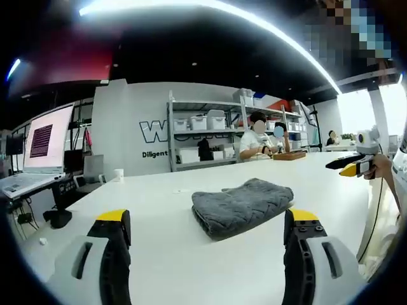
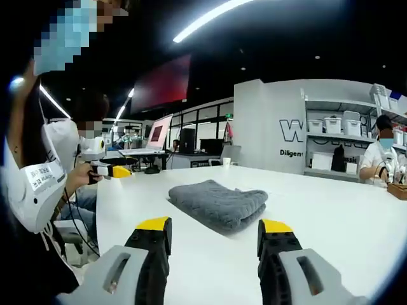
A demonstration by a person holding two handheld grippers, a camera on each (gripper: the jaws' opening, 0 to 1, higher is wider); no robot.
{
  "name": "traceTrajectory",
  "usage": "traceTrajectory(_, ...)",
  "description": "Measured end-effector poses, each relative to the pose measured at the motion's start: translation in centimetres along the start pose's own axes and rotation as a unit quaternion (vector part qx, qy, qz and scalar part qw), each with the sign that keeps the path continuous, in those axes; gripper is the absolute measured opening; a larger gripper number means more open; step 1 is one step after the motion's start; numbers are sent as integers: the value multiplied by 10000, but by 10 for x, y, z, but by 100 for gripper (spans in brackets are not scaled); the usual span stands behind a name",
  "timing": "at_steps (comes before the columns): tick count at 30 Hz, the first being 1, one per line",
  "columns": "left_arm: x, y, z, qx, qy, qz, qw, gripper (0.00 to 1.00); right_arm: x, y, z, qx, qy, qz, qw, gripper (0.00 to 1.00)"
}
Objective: Open the folded towel by lifting each exposed corner and separating the folded layers until the towel lies flat within the target outline without major curled edges
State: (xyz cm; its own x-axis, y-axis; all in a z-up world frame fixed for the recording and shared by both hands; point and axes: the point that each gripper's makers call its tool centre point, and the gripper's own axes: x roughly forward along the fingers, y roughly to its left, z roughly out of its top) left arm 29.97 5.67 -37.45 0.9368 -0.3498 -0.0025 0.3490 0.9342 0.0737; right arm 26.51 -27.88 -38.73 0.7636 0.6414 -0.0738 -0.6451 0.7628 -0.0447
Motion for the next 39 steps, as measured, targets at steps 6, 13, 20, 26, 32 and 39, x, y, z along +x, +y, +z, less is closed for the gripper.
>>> traceTrajectory(6,4,-6,1,18,-13,-113,9999,98,3,8,-3,-13,56,98,9999,52)
traceTrajectory(13,4,-7,0,8,9,-136,9999,98,0,5,-3,-32,63,30,10000,52)
traceTrajectory(20,2,-8,-1,15,33,-124,9999,98,-1,5,-4,-19,56,31,10000,51)
traceTrajectory(26,1,-9,-2,31,65,-137,9999,98,-3,5,-6,2,101,19,9999,51)
traceTrajectory(32,-1,-9,-3,40,107,-142,9998,98,-4,4,-7,8,108,-3,9999,51)
traceTrajectory(39,-3,-8,-3,-14,119,-199,9997,98,-5,4,-6,5,106,-10,9999,51)
